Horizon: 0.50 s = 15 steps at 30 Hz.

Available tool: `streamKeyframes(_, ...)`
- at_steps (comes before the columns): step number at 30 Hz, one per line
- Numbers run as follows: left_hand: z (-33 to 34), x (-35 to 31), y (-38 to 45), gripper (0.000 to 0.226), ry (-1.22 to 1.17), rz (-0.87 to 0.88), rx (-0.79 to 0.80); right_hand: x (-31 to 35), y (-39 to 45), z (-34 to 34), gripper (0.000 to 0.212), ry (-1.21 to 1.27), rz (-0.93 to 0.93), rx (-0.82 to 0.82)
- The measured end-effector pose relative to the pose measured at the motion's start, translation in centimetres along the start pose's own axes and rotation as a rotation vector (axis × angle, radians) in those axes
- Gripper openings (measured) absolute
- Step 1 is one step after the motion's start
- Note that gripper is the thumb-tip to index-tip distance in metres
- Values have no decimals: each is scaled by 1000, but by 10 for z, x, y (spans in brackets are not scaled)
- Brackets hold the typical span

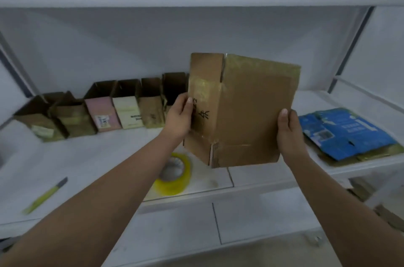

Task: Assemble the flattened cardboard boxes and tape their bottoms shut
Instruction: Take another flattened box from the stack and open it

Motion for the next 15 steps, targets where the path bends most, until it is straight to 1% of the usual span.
streamKeyframes(3,-85,19,-10,43,-11,-25,17,25,-48,72,44,71,-32,48)
streamKeyframes(4,-112,26,-14,47,-42,-69,10,32,-64,95,43,90,-43,67)
streamKeyframes(6,-156,32,-25,65,-97,-195,-9,43,-91,134,42,134,-48,113)
streamKeyframes(7,-180,35,-33,70,-129,-269,-14,49,-108,157,43,153,-32,138)
streamKeyframes(8,-201,37,-40,70,-174,-321,-20,54,-122,177,46,170,-13,165)
streamKeyframes(10,-236,40,-50,61,-260,-392,-60,65,-149,212,58,212,26,248)
streamKeyframes(12,-264,43,-58,54,-374,-420,-97,71,-170,241,71,240,54,305)
streamKeyframes(14,-283,51,-64,55,-436,-426,-75,75,-183,260,76,264,86,323)
streamKeyframes(15,-289,57,-67,56,-458,-436,-77,77,-189,267,74,279,107,324)
Point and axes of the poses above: each hand's wrist, its own y-axis towards the middle knuckle, its own z-axis out of the palm, x = y × z, the point moved 3 cm from there along y, towards the middle knuckle, and after that the axes turned 9 degrees about z, right-handed, at the moved point
